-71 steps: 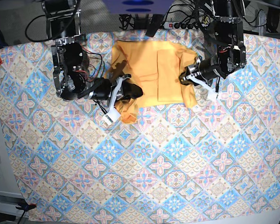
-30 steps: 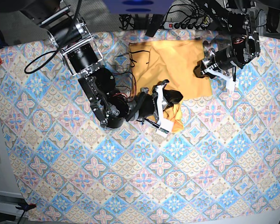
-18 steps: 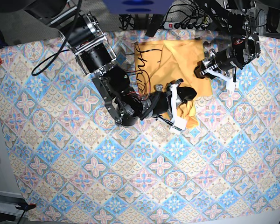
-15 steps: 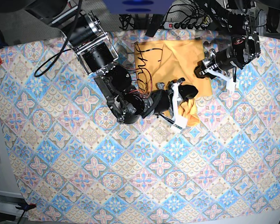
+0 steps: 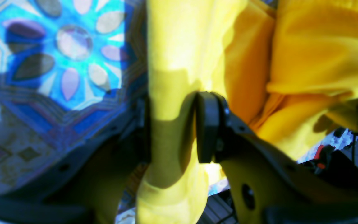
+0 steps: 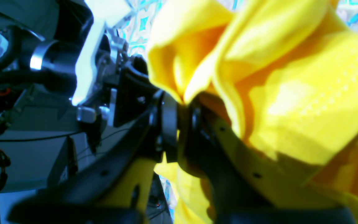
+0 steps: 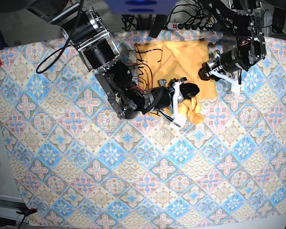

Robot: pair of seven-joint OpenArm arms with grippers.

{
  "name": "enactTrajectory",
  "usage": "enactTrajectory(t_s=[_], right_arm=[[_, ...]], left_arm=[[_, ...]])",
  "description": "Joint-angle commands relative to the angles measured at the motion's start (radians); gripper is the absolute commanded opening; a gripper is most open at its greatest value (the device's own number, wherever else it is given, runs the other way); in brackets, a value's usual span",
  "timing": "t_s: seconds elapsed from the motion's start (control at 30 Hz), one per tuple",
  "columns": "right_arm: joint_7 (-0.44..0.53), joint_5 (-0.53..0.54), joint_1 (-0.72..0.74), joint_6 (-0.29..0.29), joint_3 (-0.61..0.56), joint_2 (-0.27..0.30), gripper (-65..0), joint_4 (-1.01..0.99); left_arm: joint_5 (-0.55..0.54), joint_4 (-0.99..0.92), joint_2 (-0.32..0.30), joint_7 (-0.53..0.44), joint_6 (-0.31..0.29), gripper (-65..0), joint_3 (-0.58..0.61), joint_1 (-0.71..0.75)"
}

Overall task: Fold the T-shirt properly
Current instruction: 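Hold the folded shirt with the right gripper and press it down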

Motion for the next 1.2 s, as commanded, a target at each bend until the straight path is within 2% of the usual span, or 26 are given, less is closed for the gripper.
enactTrajectory(t_s=[0.0,0.2,0.5,0.67,0.87,1.17], right_arm=[[0.007,0.03,0.02,0.01,-0.002,-0.015,-63.7,0.016],[-0.06,0.03,0.049,0.01,-0.004,-0.053,-63.6,-0.079],[-0.103,0.031,0.081,0.009,-0.042,-0.054,-63.6,-0.102],[-0.106,0.033,0.088,-0.083,-0.084,-0.054,-63.6,-0.102],[-0.091,0.033,0.12,-0.083,-0.074,-0.054,-63.6,-0.094],[-0.093,0.03,0.132,-0.083,-0.057,0.073,-63.6,-0.039]], left_arm=[[-0.013,0.013,-0.011,-0.005,-0.002,-43.6,-0.031,-0.006],[0.043,0.013,-0.011,-0.003,-0.005,-43.4,-0.072,-0.006],[0.043,0.013,-0.011,-0.005,-0.005,-43.4,-0.072,-0.008],[0.043,0.013,-0.011,-0.005,-0.005,-43.4,-0.073,-0.008],[0.043,0.013,-0.011,-0.005,-0.005,-43.4,-0.072,-0.008],[0.044,0.013,-0.01,-0.005,-0.005,-43.4,-0.066,-0.006]])
